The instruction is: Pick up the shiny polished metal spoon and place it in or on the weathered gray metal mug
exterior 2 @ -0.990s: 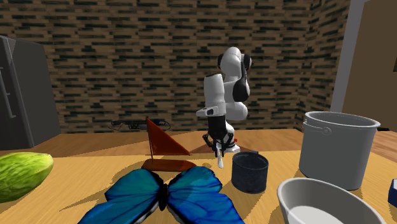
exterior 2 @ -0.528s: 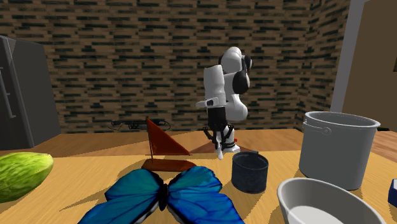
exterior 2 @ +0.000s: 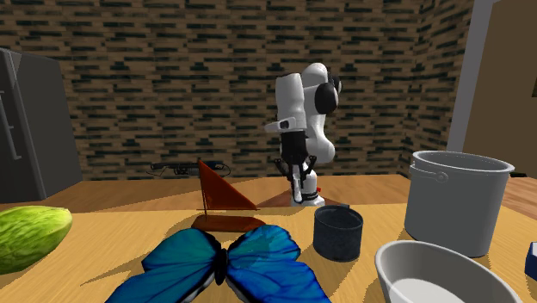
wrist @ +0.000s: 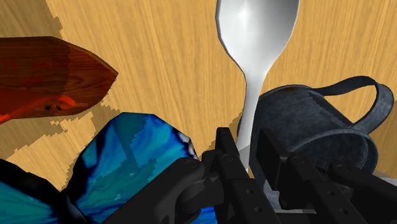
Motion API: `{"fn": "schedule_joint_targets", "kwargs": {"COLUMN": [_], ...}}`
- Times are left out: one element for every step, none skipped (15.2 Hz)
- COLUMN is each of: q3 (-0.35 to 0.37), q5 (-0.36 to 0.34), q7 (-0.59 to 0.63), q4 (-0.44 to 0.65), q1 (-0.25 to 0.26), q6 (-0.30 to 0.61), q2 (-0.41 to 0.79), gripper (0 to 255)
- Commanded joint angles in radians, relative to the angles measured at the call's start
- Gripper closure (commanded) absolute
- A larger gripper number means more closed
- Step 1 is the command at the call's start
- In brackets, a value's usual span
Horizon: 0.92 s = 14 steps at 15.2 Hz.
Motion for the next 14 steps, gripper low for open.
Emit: {"fn": "schedule_joint_targets", "kwargs": {"q3": [-0.002,-0.003,-0.004,-0.005,-0.005,-0.006,-0.007,0.015,0.037,0.059,0.081,0.102,0.124,0.145], "q5": [-0.005,-0.007,-0.010,-0.012,-0.014,-0.016,-0.017,-0.007,0.003,0.011,0.019,0.025,0.031,0.035], "q7": [0.005,0.007,0.010,0.012,0.015,0.017,0.019,0.042,0.065,0.088,0.111,0.134,0.157,0.180], "q4": [0.023,0.034,0.046,0.058,0.070,0.083,0.090,0.104,0.119,0.135,0.152,0.170,0.190,0.210], "q1": [-0.002,-0.003,-0.004,-0.005,-0.006,-0.007,-0.007,0.003,0.012,0.020,0.028,0.034,0.040,0.045], "q6": [-0.029,-0.044,-0.058,-0.072,-0.086,-0.100,-0.108,-0.100,-0.091,-0.083,-0.075,-0.067,-0.059,-0.051], "q2": [-0.006,-0.009,-0.012,-0.014,-0.016,-0.018,-0.019,-0.001,0.018,0.037,0.058,0.079,0.101,0.124], "gripper": [255,255,255,255,255,255,255,255,255,255,255,255,255,255]}}
